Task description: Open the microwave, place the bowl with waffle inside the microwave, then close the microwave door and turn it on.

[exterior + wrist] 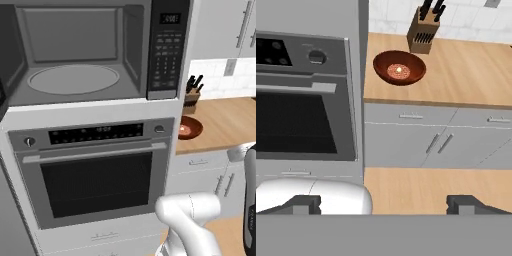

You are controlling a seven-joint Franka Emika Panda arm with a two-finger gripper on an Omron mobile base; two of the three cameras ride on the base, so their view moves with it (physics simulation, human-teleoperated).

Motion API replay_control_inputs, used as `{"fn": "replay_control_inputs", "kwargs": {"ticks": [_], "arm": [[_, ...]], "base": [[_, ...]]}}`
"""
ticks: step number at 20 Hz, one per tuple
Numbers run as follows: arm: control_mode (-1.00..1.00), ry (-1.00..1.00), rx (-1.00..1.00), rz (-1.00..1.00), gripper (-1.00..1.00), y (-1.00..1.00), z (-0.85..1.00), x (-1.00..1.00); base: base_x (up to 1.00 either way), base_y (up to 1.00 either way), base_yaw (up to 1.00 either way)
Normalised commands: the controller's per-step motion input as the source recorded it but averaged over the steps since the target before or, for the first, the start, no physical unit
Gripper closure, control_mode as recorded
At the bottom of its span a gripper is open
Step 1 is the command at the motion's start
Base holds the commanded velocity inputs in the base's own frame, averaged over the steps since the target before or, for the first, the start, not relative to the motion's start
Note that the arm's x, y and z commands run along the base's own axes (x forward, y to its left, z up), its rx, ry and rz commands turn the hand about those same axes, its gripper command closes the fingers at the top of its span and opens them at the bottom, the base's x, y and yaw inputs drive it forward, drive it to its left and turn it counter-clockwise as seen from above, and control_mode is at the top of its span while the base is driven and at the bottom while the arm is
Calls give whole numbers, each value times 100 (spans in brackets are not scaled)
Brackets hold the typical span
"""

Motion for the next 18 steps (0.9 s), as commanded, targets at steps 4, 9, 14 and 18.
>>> {"fn": "replay_control_inputs", "kwargs": {"ticks": [4,9,14,18], "arm": [[100,0,0,0,-100,0,0,0],[100,0,0,0,-100,0,0,0],[100,0,0,0,-100,0,0,0],[100,0,0,0,-100,0,0,0]], "base": [[24,-49,11],[43,-34,22],[42,-50,25],[3,-71,13]]}}
